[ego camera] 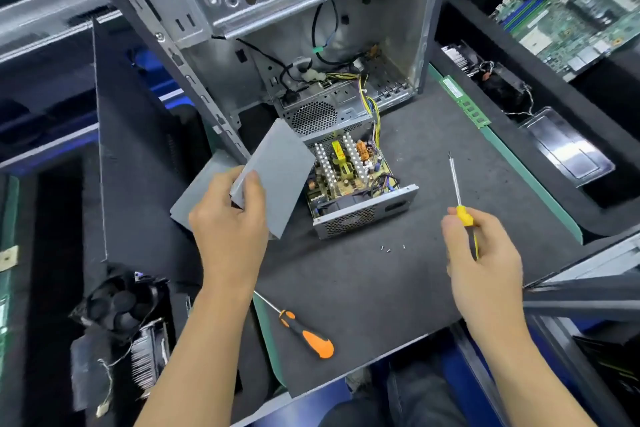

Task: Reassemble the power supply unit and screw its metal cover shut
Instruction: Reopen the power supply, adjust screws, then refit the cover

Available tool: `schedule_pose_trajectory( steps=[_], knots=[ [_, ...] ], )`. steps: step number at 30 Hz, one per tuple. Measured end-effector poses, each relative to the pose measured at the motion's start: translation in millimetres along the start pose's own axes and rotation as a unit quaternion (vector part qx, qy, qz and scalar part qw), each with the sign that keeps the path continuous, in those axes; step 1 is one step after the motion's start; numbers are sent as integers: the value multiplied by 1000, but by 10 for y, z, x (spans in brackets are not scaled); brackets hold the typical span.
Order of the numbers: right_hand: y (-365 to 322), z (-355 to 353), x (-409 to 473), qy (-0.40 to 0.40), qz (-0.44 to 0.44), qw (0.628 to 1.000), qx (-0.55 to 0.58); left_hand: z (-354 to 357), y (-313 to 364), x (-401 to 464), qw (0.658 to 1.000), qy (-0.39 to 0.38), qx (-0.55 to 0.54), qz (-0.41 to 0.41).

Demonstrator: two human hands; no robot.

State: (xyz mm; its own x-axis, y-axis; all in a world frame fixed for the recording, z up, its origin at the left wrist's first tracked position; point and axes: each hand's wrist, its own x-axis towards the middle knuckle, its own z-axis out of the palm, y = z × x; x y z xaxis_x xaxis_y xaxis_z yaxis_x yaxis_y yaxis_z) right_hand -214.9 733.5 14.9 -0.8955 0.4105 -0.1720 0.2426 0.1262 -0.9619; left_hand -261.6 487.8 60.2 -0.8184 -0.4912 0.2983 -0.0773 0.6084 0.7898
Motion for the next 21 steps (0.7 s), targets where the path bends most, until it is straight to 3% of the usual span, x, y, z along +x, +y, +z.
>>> schedule_pose_trajectory(
  steps=[3,7,11,13,15,17,21],
  knots=[
    [-114,124,21,-7,-59,998,-31,-158,176,68,994,49,-89,-51],
    [-251,271,103,-66,-50,997,11,-392,554,249,969,75,-226,-69],
    [-456,381,154,-101,-38,992,60,-501,763,386,856,-10,-464,-226],
    [-549,379,188,-161,26,984,77,-434,796,361,815,-54,-501,-285],
    [-626,311,233,-217,93,957,168,-303,794,288,776,-60,-523,-348],
    [-697,210,299,-229,114,935,244,-157,761,203,735,-63,-537,-408],
    [-746,72,494,-208,122,946,218,45,656,37,652,-49,-578,-489]
  ],
)
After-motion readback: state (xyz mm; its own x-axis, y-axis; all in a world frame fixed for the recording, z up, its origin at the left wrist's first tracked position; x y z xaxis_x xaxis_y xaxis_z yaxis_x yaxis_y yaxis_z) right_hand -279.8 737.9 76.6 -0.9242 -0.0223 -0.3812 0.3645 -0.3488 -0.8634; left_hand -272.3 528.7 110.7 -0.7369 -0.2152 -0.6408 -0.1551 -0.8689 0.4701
